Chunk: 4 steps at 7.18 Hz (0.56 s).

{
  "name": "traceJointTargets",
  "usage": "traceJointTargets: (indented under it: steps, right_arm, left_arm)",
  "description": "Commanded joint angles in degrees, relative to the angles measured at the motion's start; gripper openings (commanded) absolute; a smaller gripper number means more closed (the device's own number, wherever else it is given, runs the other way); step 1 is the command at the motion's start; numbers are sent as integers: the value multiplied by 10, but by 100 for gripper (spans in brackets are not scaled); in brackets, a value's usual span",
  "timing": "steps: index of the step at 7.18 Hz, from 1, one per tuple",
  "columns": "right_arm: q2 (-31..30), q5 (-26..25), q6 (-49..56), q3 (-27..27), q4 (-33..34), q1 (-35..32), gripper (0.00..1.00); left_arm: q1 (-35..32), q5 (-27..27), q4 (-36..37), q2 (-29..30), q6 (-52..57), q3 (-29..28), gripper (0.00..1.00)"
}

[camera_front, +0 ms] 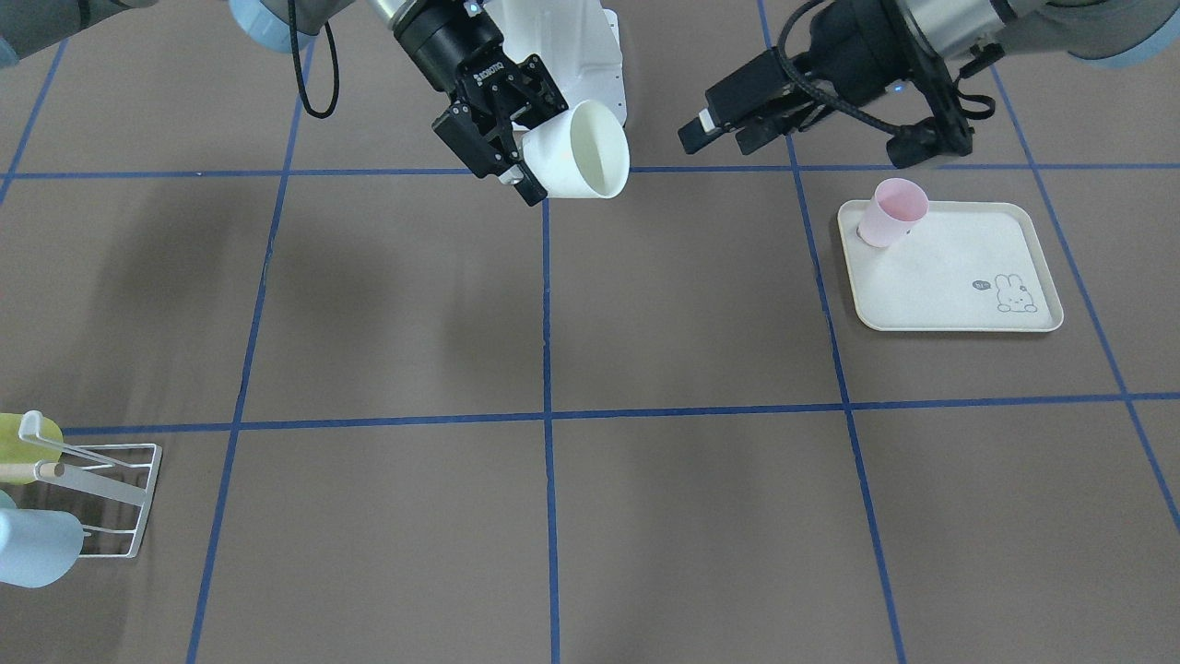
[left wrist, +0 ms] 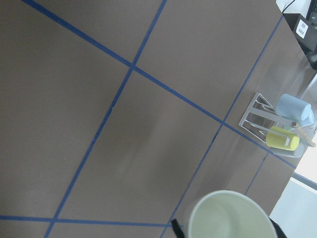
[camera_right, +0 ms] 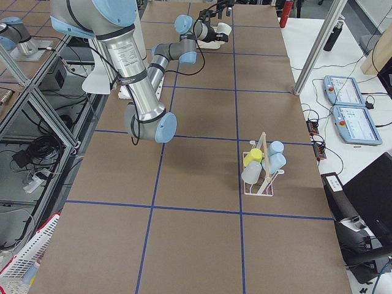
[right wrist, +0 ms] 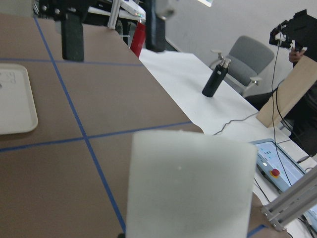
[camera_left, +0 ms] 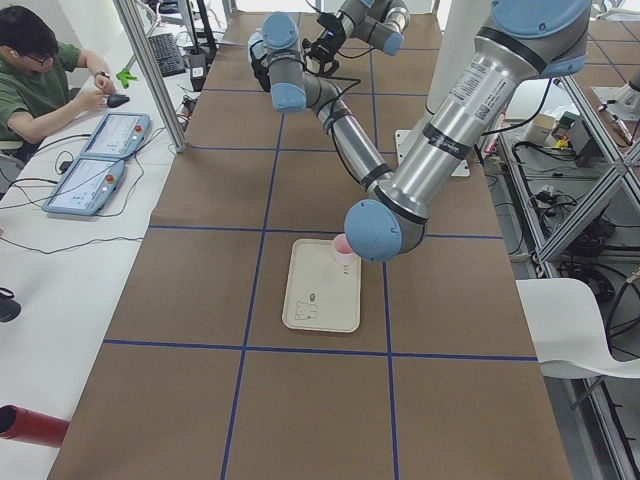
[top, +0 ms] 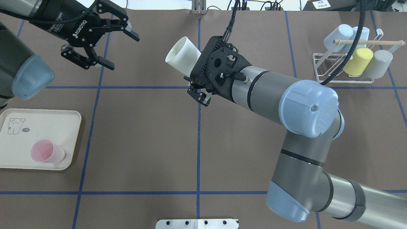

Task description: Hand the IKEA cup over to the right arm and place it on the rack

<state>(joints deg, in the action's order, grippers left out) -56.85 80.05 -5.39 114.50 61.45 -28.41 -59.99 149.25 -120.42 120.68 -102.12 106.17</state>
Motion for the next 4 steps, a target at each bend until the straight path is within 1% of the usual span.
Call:
traceJointTargets:
  steps: [1, 2, 3, 4]
  right_arm:
    - [8, 5, 67, 57, 223, -39, 40]
    - [9, 39, 138, 63, 288, -72, 38]
    - [5, 82, 201, 63, 333, -115, 35]
    - [4, 94, 283, 63, 390, -146, 33]
  left_arm:
    - [-41, -4, 4, -66, 127, 2, 100]
    - [-62, -5, 3, -99, 186, 4, 100]
    - [-76, -10, 4, -141, 270, 3, 100]
    - [-95, -35, 4, -186, 366, 3, 100]
